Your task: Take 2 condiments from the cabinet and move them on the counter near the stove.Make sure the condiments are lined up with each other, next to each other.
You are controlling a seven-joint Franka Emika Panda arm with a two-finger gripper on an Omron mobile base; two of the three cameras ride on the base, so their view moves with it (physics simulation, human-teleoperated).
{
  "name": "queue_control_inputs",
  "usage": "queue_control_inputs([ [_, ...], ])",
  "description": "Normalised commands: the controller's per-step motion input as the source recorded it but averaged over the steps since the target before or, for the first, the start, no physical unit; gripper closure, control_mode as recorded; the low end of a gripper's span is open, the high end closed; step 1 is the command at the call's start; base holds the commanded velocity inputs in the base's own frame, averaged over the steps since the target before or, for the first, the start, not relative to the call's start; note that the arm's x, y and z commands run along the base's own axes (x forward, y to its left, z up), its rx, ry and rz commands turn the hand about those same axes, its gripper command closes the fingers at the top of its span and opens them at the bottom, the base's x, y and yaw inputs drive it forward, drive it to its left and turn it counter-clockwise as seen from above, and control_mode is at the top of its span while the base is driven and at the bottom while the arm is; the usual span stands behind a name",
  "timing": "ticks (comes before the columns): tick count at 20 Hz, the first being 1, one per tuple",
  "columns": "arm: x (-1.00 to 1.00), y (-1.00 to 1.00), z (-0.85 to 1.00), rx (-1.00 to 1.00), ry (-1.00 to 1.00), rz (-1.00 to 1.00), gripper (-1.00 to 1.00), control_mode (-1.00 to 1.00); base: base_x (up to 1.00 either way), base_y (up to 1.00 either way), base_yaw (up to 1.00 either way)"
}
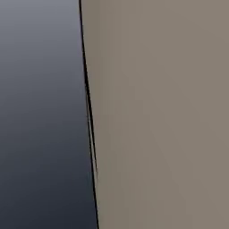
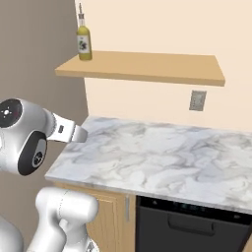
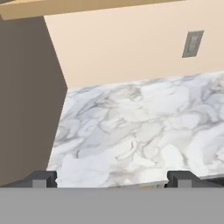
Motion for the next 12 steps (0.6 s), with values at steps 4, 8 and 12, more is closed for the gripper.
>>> queue_control_inputs([
  [4,0.0,0.0,0.0,0.0,0.0,0.0,-1.0,1.0,0.38,0.42,-0.16],
  [8,0.0,0.0,0.0,0.0,0.0,0.0,-1.0,1.0,0.74,0.37,-0.11],
  [12,0.0,0.0,0.0,0.0,0.0,0.0,-1.0,1.0,0.85,0.07,-0.01],
])
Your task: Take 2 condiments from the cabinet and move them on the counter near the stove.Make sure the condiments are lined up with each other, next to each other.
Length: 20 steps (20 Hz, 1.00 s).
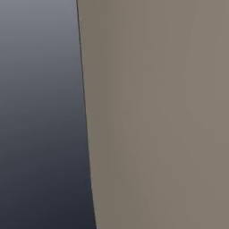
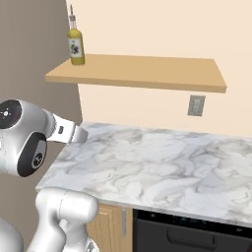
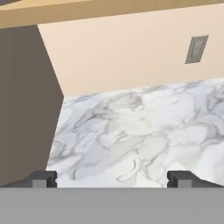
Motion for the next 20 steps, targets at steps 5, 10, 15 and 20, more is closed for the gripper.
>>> queue_control_inputs([
  [5,0.0,0.0,0.0,0.0,0.0,0.0,-1.0,1.0,0.41,0.0,0.01],
  [10,0.0,0.0,0.0,0.0,0.0,0.0,-1.0,1.0,0.23,0.02,0.02],
  [15,0.0,0.0,0.0,0.0,0.0,0.0,-1.0,1.0,0.01,0.0,0.0],
  [20,0.0,0.0,0.0,0.0,0.0,0.0,-1.0,1.0,-0.04,0.0,0.01],
])
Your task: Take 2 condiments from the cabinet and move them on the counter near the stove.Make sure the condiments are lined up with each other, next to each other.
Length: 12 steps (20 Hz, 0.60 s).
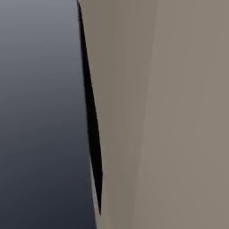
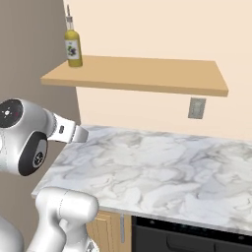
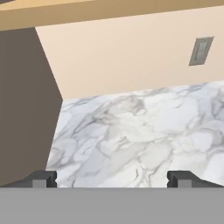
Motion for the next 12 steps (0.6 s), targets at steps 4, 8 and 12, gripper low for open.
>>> queue_control_inputs([
  [4,-0.07,0.0,0.11,-0.01,-0.02,0.04,-1.0,-1.0,-0.11,0.01,0.07],
  [8,-0.44,-0.03,0.49,-0.07,-0.2,0.18,-1.0,-1.0,0.0,0.0,0.0],
  [12,-0.42,0.0,0.49,-0.08,-0.17,0.15,-1.0,-1.0,0.0,0.0,0.0],
])
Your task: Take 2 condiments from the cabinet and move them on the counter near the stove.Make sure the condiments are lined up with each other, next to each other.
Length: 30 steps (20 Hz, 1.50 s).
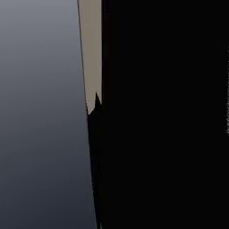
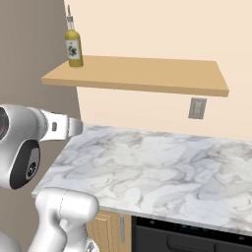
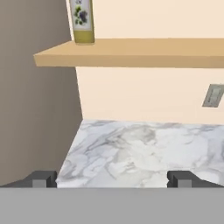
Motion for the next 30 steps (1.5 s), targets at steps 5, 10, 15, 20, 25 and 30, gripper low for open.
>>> queue_control_inputs([
  [5,-0.1,0.02,0.48,-0.06,-0.03,0.0,-1.0,-1.0,0.0,0.0,0.0],
  [10,0.0,0.01,0.4,-0.05,-0.13,0.0,-1.0,-1.0,0.0,0.0,0.0],
  [15,0.0,0.0,0.34,-0.03,-0.04,0.0,-1.0,-1.0,0.0,0.0,0.0],
  [20,0.0,0.0,0.08,-0.01,0.0,0.16,-1.0,-1.0,0.0,0.0,0.0],
  [25,0.23,0.02,0.09,-0.01,-0.02,0.09,-1.0,-1.0,0.0,0.0,0.0],
  [30,0.38,0.04,0.28,0.0,-0.04,0.01,-1.0,-1.0,0.0,0.0,0.0],
])
